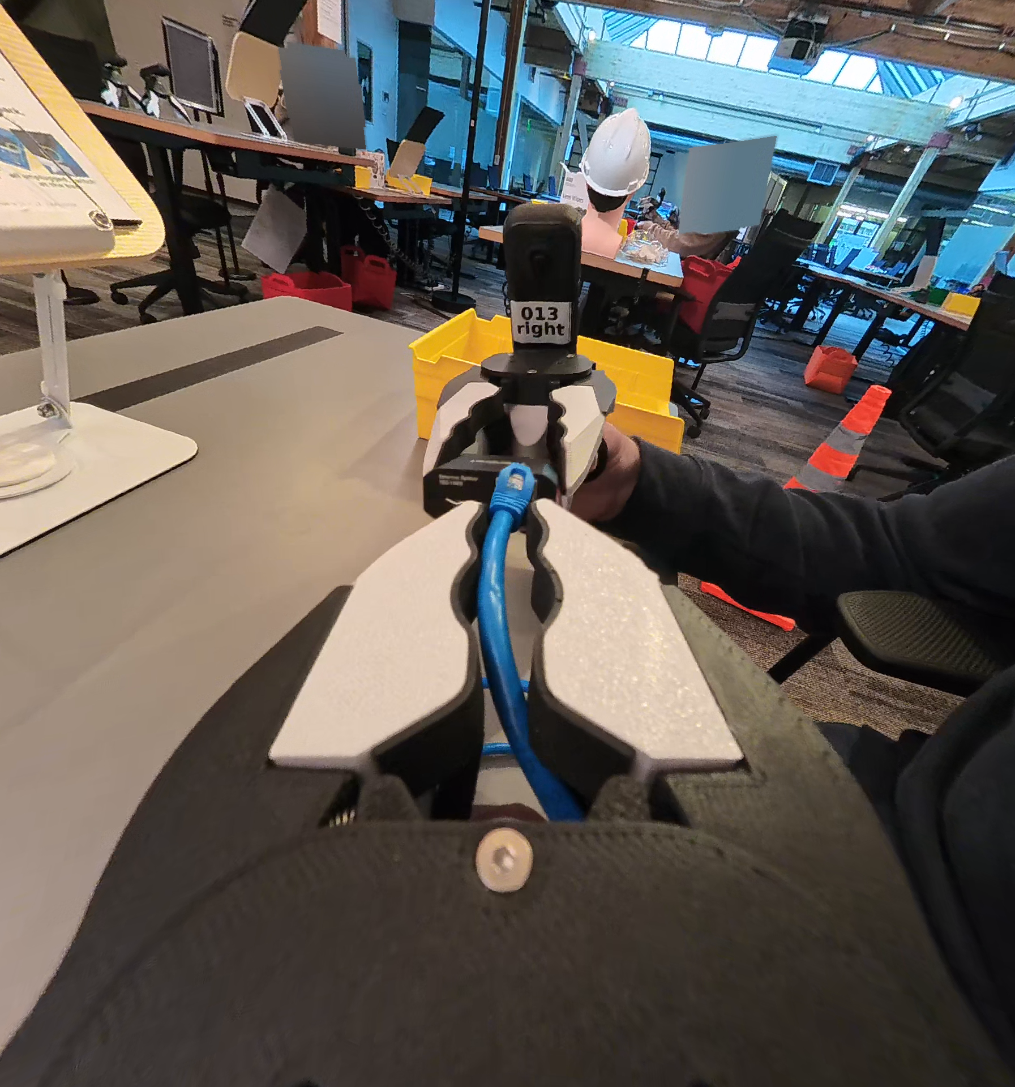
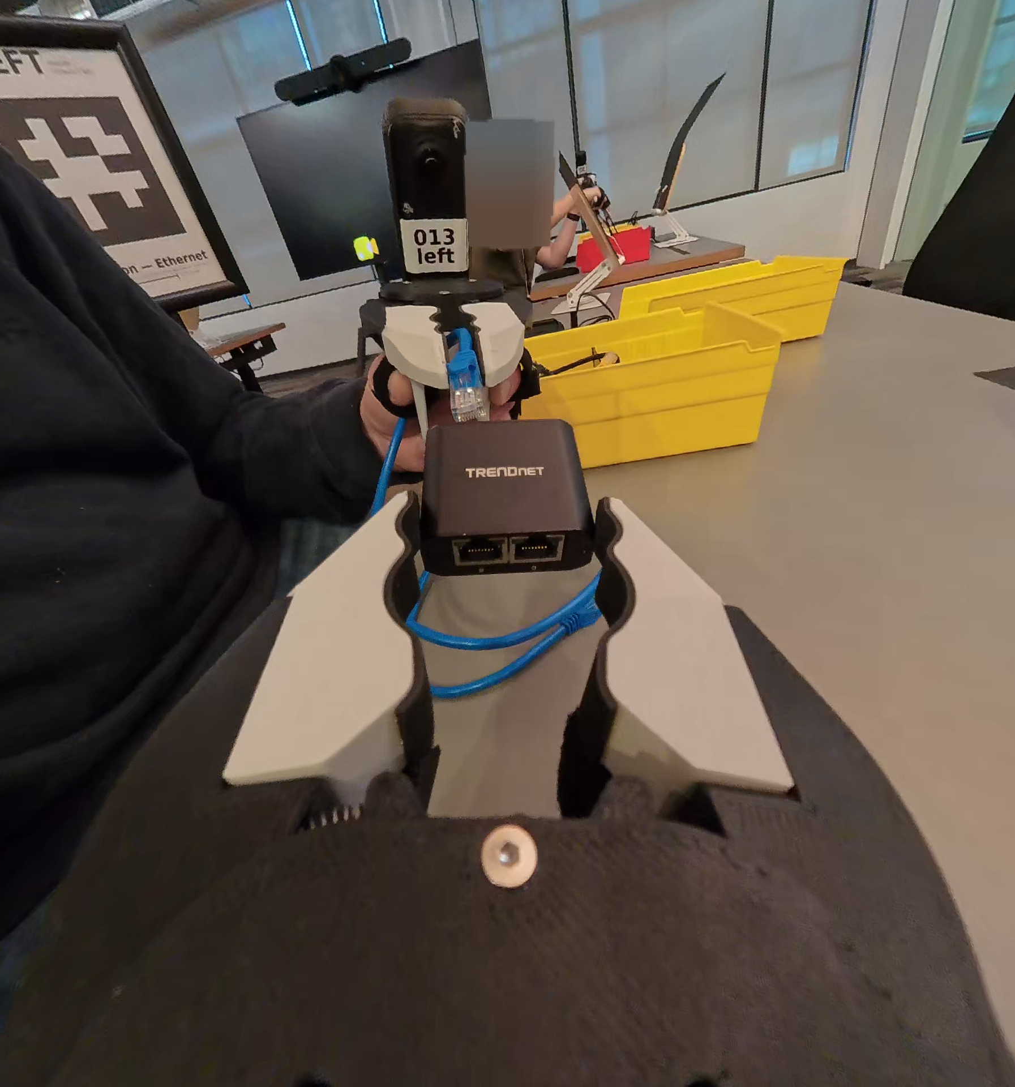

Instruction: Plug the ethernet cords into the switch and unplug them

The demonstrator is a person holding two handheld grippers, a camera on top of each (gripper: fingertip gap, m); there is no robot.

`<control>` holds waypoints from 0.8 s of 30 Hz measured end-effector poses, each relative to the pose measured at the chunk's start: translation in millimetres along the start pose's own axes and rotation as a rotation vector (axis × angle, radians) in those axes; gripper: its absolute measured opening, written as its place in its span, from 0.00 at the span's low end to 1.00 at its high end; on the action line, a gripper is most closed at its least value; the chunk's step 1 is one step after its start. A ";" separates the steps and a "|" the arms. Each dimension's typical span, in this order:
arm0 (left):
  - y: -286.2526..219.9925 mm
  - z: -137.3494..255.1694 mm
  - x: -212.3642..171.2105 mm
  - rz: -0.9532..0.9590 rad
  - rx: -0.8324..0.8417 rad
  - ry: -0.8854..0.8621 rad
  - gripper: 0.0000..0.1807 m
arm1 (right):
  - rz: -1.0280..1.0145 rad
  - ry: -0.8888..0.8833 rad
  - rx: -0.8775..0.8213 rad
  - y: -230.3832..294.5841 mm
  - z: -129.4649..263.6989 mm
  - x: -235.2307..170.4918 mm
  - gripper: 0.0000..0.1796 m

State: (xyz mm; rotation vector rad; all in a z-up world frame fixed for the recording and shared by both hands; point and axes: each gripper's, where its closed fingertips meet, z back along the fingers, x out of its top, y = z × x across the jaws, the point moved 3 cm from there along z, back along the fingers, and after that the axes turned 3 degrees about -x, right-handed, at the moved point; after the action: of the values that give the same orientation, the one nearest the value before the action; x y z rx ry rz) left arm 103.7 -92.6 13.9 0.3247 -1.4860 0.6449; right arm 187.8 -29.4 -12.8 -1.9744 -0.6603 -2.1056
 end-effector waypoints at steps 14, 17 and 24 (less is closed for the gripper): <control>0.1 -4.9 -0.9 0.041 -0.010 -0.012 0.07 | 0.069 -0.013 -0.031 1.3 -1.7 4.9 0.33; 0.3 -5.4 -1.0 0.039 -0.009 -0.010 0.07 | 0.070 -0.034 -0.032 1.6 -1.5 8.0 0.33; -0.3 -6.5 -0.7 0.052 -0.013 -0.016 0.07 | 0.107 -0.037 -0.060 3.2 -3.3 8.7 0.33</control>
State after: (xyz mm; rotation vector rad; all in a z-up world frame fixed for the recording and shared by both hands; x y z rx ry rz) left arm 109.1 -89.2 12.7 0.2825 -1.5175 0.6751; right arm 185.2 -32.1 -3.7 -2.0367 -0.4912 -2.0542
